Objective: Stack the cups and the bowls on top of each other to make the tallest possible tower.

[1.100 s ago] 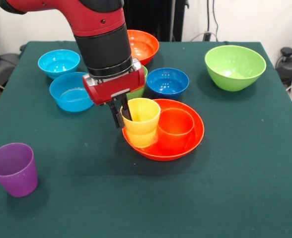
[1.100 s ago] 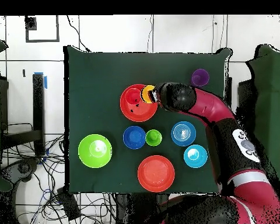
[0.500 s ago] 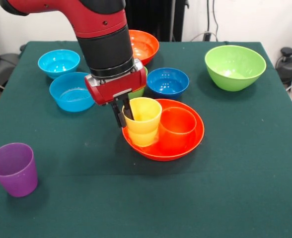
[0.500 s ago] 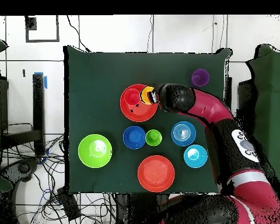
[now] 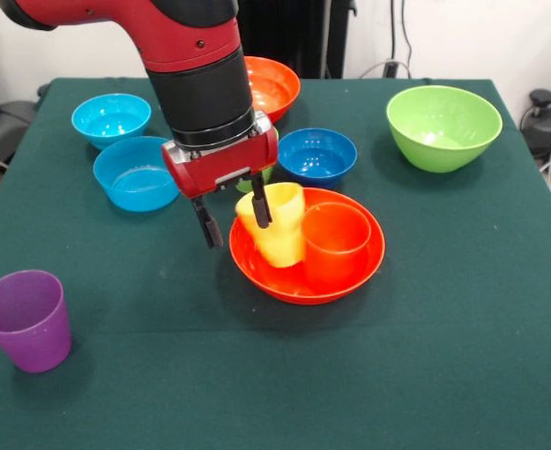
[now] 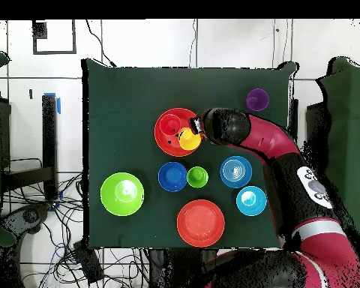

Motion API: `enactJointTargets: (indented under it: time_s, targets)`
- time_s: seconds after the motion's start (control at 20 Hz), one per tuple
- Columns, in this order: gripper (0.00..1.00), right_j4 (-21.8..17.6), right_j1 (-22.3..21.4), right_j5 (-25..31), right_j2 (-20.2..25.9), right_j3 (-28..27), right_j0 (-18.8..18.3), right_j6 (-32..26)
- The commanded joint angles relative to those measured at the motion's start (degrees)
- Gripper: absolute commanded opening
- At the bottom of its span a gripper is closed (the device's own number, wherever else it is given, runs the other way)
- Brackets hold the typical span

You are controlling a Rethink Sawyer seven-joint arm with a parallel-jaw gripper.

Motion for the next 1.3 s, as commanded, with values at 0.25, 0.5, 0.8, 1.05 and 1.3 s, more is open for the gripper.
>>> enactJointTargets:
  time_s: [0.25,0.5,0.8,1.05,1.3]
  targets:
    - [1.00,-2.4,1.5,-4.2,4.3,3.2,-0.5,4.0]
    - [1.00,-2.5,1.1,-4.2,3.9,3.1,-0.3,4.1]
    - [1.00,-2.6,-2.2,-0.7,1.9,2.2,1.3,4.5]
    - [1.00,-2.4,-3.5,2.5,1.6,0.3,1.6,3.4]
    - [1.00,-2.2,-4.2,6.1,1.3,-2.3,2.1,2.3]
